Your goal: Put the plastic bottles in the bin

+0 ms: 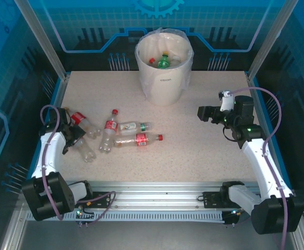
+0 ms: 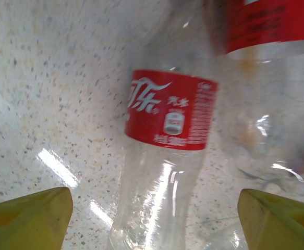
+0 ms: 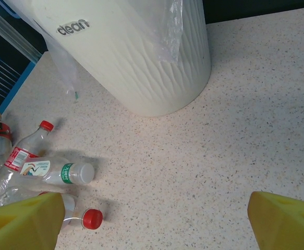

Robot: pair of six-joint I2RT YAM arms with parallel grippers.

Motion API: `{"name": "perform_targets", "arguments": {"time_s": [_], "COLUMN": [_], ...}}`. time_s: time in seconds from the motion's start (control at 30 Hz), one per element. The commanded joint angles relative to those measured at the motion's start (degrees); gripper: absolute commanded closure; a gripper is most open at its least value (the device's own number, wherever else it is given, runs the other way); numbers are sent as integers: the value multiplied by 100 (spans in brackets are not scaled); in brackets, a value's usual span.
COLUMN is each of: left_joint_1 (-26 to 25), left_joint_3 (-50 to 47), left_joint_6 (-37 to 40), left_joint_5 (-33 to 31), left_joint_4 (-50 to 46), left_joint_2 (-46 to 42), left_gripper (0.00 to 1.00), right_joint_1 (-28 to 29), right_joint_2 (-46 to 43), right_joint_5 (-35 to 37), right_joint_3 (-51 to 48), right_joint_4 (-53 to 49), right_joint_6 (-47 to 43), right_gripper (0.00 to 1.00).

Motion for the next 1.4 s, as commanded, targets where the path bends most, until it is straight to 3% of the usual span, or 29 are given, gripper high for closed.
{"name": "perform_targets", "arguments": {"time_s": [0.0,0.63,0.8,0.97,1.37], "left_joint_1": [65,128,225,243,251], "left_joint_3": [-265,-882,-1002,-987,98], "left_joint_6": [-310,-922,-1034,-1056,-869], "left_joint_5": [236,237,251,12,-324], "left_joint_4": [497,1692,1834,1590,266], "left_joint_2": [139,879,921,467,-1479], "left_gripper": [18,20,30,41,49], "right_joint_1": [44,-107,-128,-165,-188], "right_joint_2": [-68,-288,-311,-341,-315], "right_joint_5": [-74,-28,-40,-32,-81], "right_joint_3": [-87,-88,-88,-88,-67], "right_joint_4": [222,-10,-28,-42,-47], "right_joint_6": [-76,-254,-262,-263,-219], "right_gripper": [8,8,8,9,8]}}
